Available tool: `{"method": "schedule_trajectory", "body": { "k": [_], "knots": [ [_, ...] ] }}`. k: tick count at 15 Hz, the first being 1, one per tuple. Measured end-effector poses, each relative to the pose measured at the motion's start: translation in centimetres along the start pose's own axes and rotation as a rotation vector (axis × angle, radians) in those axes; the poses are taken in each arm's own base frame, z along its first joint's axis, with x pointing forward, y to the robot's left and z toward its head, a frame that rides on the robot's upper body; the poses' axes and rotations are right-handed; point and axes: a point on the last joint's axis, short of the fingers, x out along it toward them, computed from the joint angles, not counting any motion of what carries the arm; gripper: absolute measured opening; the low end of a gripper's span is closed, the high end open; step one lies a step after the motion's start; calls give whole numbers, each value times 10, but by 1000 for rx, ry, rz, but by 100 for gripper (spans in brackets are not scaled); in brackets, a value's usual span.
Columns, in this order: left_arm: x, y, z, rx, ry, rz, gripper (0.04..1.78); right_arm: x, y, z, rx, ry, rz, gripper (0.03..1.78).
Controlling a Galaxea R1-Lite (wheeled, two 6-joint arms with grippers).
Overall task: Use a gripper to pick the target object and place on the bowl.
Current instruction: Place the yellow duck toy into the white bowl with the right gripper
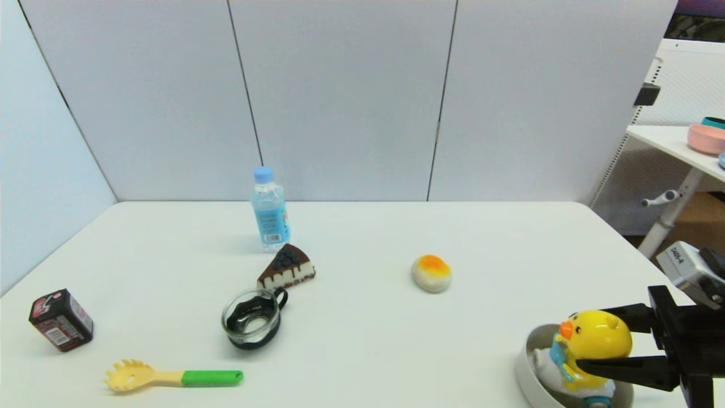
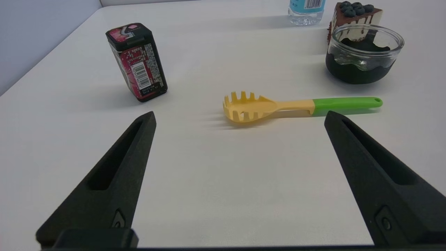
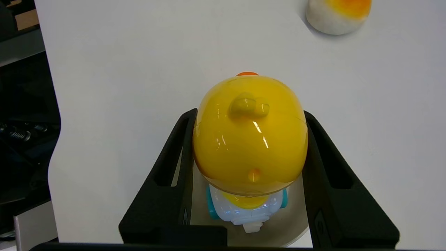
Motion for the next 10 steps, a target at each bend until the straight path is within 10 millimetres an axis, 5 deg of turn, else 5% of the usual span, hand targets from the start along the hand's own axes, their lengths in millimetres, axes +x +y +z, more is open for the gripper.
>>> {"method": "schedule_trajectory", "body": {
  "k": [10],
  "knots": [
    [0, 0, 0, 0, 0, 0, 171, 5, 1, -9, 20, 8, 17, 86]
  ]
}}
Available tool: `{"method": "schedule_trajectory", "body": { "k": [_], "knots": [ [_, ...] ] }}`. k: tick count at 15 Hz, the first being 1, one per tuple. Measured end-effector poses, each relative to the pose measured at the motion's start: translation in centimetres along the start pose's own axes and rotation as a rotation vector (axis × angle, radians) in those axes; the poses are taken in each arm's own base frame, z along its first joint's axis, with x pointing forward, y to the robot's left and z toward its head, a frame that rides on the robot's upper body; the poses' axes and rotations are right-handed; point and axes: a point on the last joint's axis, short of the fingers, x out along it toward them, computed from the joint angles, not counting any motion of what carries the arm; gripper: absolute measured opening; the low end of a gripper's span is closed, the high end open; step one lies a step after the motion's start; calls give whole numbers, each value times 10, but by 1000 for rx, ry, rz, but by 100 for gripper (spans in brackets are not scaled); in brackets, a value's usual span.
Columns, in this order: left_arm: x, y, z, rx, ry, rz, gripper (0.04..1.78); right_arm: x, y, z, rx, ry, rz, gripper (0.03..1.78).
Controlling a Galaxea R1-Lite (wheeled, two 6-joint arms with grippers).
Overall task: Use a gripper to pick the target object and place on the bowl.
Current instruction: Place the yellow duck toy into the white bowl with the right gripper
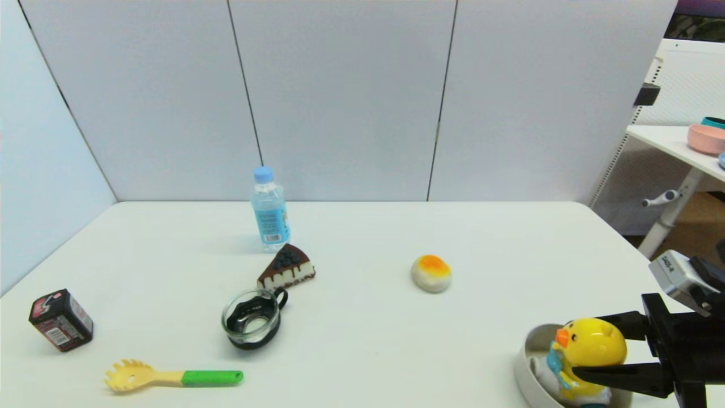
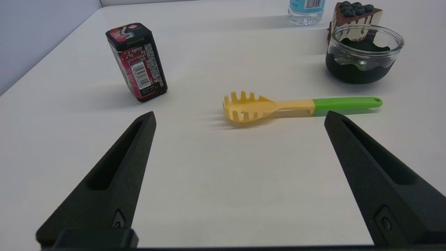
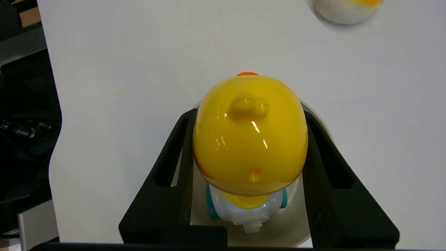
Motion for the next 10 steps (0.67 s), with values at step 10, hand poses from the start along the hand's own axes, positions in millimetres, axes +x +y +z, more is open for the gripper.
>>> {"method": "schedule_trajectory", "body": {
  "k": [10],
  "knots": [
    [0, 0, 0, 0, 0, 0, 171, -3, 0, 6, 1, -24, 1, 148]
  ]
}}
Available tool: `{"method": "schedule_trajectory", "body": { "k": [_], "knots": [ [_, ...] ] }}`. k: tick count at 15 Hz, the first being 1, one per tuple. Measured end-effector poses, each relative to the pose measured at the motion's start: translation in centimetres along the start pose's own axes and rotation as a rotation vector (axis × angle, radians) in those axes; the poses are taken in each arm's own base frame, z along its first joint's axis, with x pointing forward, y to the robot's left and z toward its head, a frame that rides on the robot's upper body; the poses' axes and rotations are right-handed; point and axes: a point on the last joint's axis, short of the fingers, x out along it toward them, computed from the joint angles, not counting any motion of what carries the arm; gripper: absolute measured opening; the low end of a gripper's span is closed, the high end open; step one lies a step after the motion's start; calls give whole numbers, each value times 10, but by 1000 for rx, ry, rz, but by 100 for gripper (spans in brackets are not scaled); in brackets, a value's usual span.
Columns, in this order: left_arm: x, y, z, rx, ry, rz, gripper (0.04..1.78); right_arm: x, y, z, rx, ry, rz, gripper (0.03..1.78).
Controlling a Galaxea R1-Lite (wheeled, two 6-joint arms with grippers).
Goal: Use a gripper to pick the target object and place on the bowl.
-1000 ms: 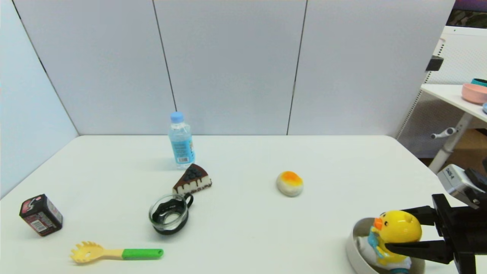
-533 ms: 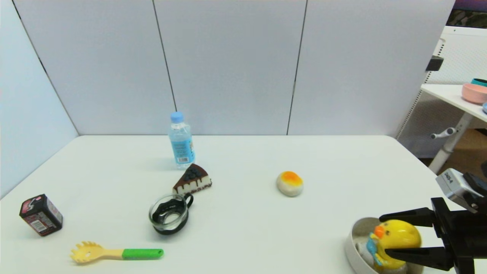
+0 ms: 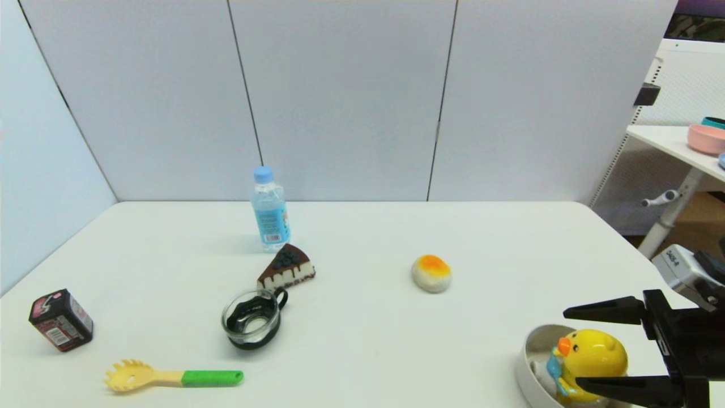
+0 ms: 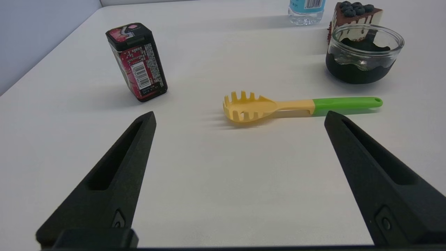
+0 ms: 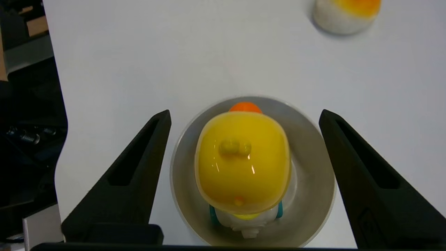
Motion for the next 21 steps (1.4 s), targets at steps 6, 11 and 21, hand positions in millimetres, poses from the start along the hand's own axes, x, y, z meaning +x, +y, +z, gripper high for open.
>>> {"method": "schedule_trajectory", "body": {
  "k": [6, 11, 21],
  "knots": [
    [0, 0, 0, 0, 0, 0, 171, -16, 0, 37, -30, -79, -54, 160],
    [0, 0, 0, 0, 0, 0, 171, -51, 15, 109, -35, -245, -97, 165],
    [0, 0, 0, -1, 0, 0, 171, -102, 61, 132, 198, -254, -836, 169]
  ]
}}
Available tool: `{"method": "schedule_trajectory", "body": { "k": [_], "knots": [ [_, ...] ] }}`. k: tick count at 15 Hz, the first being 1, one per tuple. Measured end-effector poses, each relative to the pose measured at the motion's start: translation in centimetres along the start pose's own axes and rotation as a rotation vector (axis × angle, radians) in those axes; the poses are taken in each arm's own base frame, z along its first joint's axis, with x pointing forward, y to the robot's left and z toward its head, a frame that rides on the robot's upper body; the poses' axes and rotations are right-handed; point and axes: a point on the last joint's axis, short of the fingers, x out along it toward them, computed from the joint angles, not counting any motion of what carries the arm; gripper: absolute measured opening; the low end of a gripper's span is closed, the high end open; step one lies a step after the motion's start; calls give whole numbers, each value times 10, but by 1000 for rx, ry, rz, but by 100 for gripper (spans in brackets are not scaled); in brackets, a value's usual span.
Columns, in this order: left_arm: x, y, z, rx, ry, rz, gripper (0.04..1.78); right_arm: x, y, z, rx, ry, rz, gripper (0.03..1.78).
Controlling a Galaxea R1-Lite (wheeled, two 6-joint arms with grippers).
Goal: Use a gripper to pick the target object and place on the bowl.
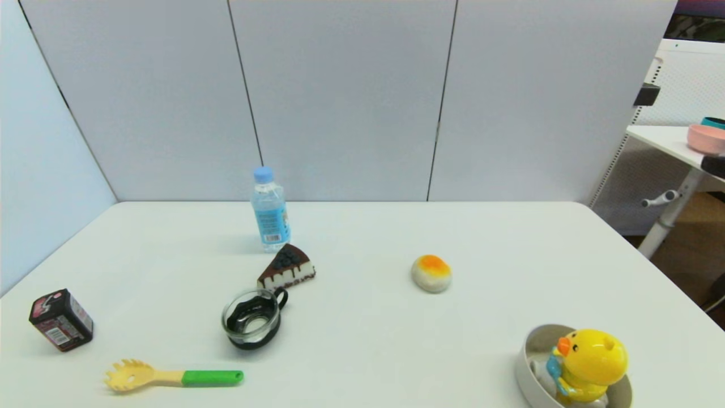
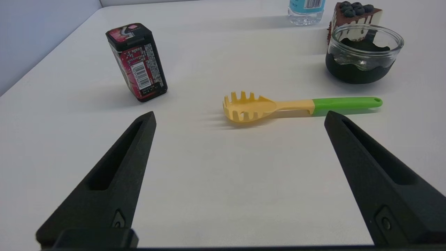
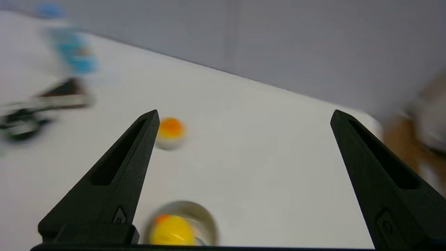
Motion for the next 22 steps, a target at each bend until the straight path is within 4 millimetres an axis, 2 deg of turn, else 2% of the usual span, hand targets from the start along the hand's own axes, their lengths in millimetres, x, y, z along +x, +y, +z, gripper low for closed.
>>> {"method": "schedule_trajectory", "body": {
  "k": [2, 4, 9, 12, 14, 17, 22],
  "knots": [
    [0, 0, 0, 0, 0, 0, 171, -10, 1, -27, 11, 74, -207, 169],
    [0, 0, 0, 0, 0, 0, 171, -23, 7, -59, 15, 132, -322, 169],
    [0, 0, 0, 0, 0, 0, 171, -55, 27, -138, 38, 85, -339, 169],
    [0, 0, 0, 0, 0, 0, 171, -66, 38, -193, 41, 97, -315, 169],
    [0, 0, 0, 0, 0, 0, 171, -72, 43, -217, 41, 71, -310, 169],
    [0, 0, 0, 0, 0, 0, 171, -79, 48, -239, 42, -5, -320, 169],
    [0, 0, 0, 0, 0, 0, 171, -84, 50, -242, 83, -210, -335, 169]
  ]
}}
